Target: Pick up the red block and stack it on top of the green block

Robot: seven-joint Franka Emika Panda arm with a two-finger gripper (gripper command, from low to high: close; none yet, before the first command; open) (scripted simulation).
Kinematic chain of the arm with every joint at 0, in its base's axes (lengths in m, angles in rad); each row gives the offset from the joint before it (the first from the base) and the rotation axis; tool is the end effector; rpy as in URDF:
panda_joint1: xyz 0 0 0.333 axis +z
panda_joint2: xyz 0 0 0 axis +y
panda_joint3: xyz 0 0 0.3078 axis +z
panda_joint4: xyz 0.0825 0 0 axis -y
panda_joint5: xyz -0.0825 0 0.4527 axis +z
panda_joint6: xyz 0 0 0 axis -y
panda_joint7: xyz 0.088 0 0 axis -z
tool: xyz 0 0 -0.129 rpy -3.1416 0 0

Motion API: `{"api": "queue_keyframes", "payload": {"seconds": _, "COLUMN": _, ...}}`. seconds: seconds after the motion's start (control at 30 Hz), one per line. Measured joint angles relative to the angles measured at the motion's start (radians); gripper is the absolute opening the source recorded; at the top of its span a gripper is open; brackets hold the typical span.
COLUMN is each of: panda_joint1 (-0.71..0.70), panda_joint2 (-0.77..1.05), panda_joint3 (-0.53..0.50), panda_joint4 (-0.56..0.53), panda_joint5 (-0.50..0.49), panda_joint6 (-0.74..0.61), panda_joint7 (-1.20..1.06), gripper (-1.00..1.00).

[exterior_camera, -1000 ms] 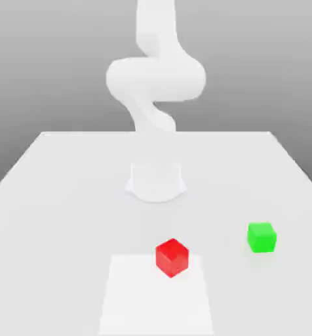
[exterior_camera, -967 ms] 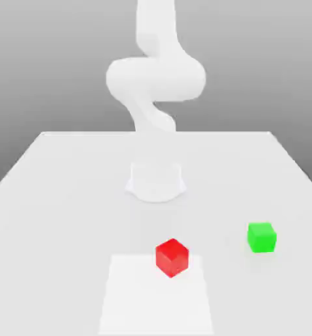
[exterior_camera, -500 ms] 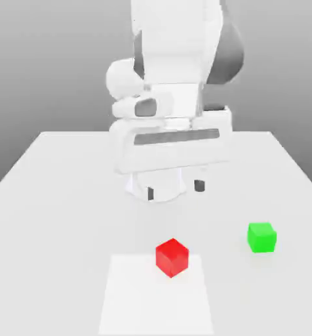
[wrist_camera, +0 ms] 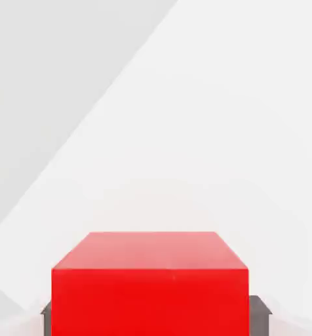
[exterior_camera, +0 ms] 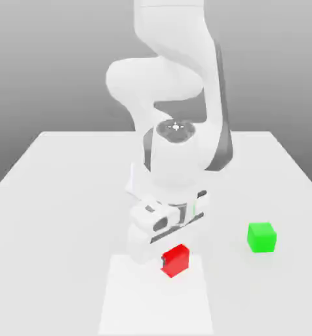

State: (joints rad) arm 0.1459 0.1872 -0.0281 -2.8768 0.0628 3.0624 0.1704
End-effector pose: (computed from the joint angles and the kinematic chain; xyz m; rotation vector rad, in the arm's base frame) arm 0.3417 0.0342 0.0460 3.1359 -0.1801 -0.0021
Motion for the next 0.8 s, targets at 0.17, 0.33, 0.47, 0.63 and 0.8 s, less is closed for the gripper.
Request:
{"api": "queue_keyframes", "payload": {"seconds": 0.17, "panda_joint1": 0.006, "panda_joint2": -0.092, "panda_joint3": -0.014, "panda_joint4": -0.013, "panda_joint5": -0.032, "panda_joint6": -0.078, "panda_joint7": 0.022, "gripper": -1.0}}
{"api": "queue_keyframes", "payload": {"seconds": 0.33, "panda_joint1": 0.008, "panda_joint2": -0.261, "panda_joint3": -0.012, "panda_joint4": -0.036, "panda_joint5": -0.071, "panda_joint6": -0.225, "panda_joint7": 0.052, "gripper": -1.0}}
{"api": "queue_keyframes", "payload": {"seconds": 0.47, "panda_joint1": 0.089, "panda_joint2": -0.304, "panda_joint3": 0.055, "panda_joint4": -0.029, "panda_joint5": -0.05, "panda_joint6": -0.275, "panda_joint7": 0.054, "gripper": -1.0}}
{"api": "queue_keyframes", "payload": {"seconds": 0.63, "panda_joint1": 0.225, "panda_joint2": -0.343, "panda_joint3": 0.164, "panda_joint4": -0.012, "panda_joint5": -0.005, "panda_joint6": -0.329, "panda_joint7": 0.049, "gripper": -1.0}}
{"api": "queue_keyframes", "payload": {"seconds": 0.8, "panda_joint1": 0.361, "panda_joint2": -0.379, "panda_joint3": 0.265, "panda_joint4": 0.005, "panda_joint5": 0.041, "panda_joint6": -0.38, "panda_joint7": 0.042, "gripper": -1.0}}
